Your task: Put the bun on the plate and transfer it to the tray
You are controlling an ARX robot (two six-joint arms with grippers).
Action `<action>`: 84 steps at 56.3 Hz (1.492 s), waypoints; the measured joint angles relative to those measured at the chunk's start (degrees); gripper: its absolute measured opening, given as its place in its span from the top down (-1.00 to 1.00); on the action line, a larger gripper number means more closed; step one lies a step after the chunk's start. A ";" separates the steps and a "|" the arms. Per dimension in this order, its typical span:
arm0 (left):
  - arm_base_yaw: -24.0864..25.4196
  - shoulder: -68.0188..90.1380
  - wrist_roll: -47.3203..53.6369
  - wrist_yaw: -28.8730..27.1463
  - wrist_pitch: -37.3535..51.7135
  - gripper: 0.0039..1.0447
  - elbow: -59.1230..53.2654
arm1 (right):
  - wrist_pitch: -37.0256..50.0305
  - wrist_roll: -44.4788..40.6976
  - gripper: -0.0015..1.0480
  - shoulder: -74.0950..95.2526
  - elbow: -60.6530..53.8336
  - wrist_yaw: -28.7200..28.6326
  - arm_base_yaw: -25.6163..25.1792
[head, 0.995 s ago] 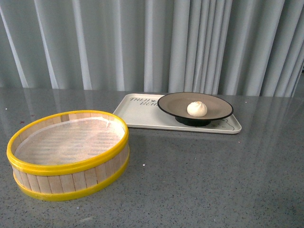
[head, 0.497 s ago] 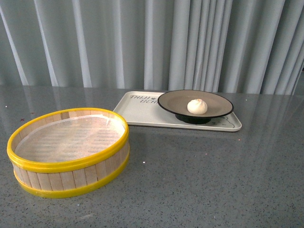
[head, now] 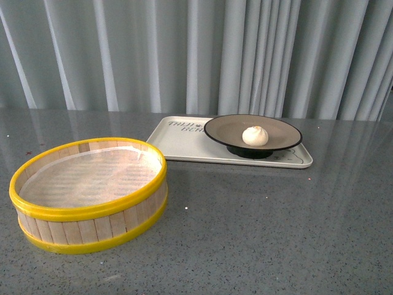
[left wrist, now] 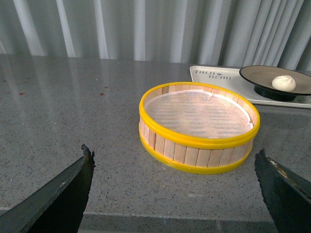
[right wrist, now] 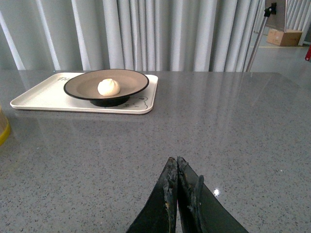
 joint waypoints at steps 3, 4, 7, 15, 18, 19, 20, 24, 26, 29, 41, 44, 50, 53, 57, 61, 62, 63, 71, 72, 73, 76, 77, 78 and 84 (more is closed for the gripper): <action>0.00 0.00 0.00 0.00 0.00 -0.88 0.00 | -1.75 0.00 0.96 -1.79 0.00 0.00 0.00; 0.00 0.00 -0.02 0.00 0.00 -0.88 0.00 | -1.99 0.00 0.96 -2.03 0.00 -0.02 0.00; 0.00 0.00 -0.02 0.00 0.00 -0.88 0.00 | -3.08 0.00 0.96 -3.21 0.00 -0.02 0.00; 0.00 0.00 -0.02 0.00 0.00 -0.88 0.00 | -6.21 0.00 0.96 -6.36 0.00 0.00 0.00; 0.00 0.00 -0.02 0.00 0.00 -0.88 0.00 | -7.15 0.00 0.96 -7.32 0.00 -0.02 0.00; 0.00 0.00 -0.02 0.00 0.00 -0.88 0.00 | -7.50 0.00 0.96 -7.67 0.00 -0.02 0.00; 0.00 0.00 -0.02 0.00 -0.02 -0.88 0.00 | -7.87 0.00 0.96 -8.02 0.00 -0.02 0.00; 0.00 0.00 -0.02 0.00 0.00 -0.88 0.00 | -8.87 0.00 0.96 -9.03 0.00 0.00 0.00; 0.00 0.00 -0.02 0.00 0.00 -0.88 0.00 | -9.51 0.00 0.96 -9.66 0.00 -0.02 0.00; 0.00 0.00 -0.02 0.00 0.00 -0.88 0.00 | -10.25 0.00 0.96 -10.40 0.00 -0.02 0.00; 0.00 0.00 -0.02 0.00 0.00 -0.88 0.00 | -18.49 0.00 0.96 -17.00 0.02 -0.02 0.00; 0.00 0.00 -0.02 -0.04 0.00 -0.88 0.00 | -21.68 -0.04 0.96 -20.06 0.02 -0.15 0.00; 0.00 -0.02 -0.02 -0.02 0.00 -0.88 0.00 | -21.92 -0.04 0.96 -21.86 0.02 -0.15 0.00; 0.00 -0.02 -0.02 0.02 0.00 -0.88 0.00 | -22.01 -0.04 0.96 -21.86 0.02 -0.13 0.00; 0.00 0.02 -0.02 0.00 0.00 -0.88 0.00 | -22.03 -0.09 0.91 -21.86 0.02 -0.15 0.00; 0.00 -0.02 -0.02 0.00 0.00 -0.88 0.00 | -22.03 -0.09 0.71 -21.86 0.02 -0.15 0.00; 0.00 -0.02 -0.02 0.00 -0.02 -0.88 0.00 | -22.03 -0.09 0.64 -21.86 0.02 -0.15 0.00; 0.00 0.00 -0.02 0.00 -0.02 -0.88 0.00 | -22.03 -0.09 0.61 -21.86 0.02 -0.15 0.00; 0.00 0.00 -0.02 0.02 0.00 -0.88 0.00 | -22.03 -0.09 0.13 -21.86 0.02 -0.13 0.00; 0.00 0.00 -0.02 0.02 0.00 -0.88 0.00 | -22.03 -0.09 0.10 -21.86 0.02 -0.13 0.00; 0.00 0.00 -0.02 0.02 -0.02 -0.88 0.00 | -22.03 -0.09 0.03 -21.86 0.02 -0.15 0.00; 0.00 0.00 -0.02 0.00 -0.02 -0.88 0.00 | -22.03 -0.09 -0.17 -21.86 0.02 -0.15 0.00; 0.00 0.00 -0.02 0.00 -0.02 -0.88 0.00 | -22.03 -0.09 -0.24 -21.86 0.02 -0.15 0.00; 0.00 0.00 -0.02 0.00 0.00 -0.88 0.00 | -22.03 -0.09 -0.31 -21.86 0.02 -0.15 0.00; 0.00 0.00 -0.02 0.00 -0.02 -0.88 0.00 | -22.03 -0.09 -0.65 -21.86 0.02 -0.15 0.00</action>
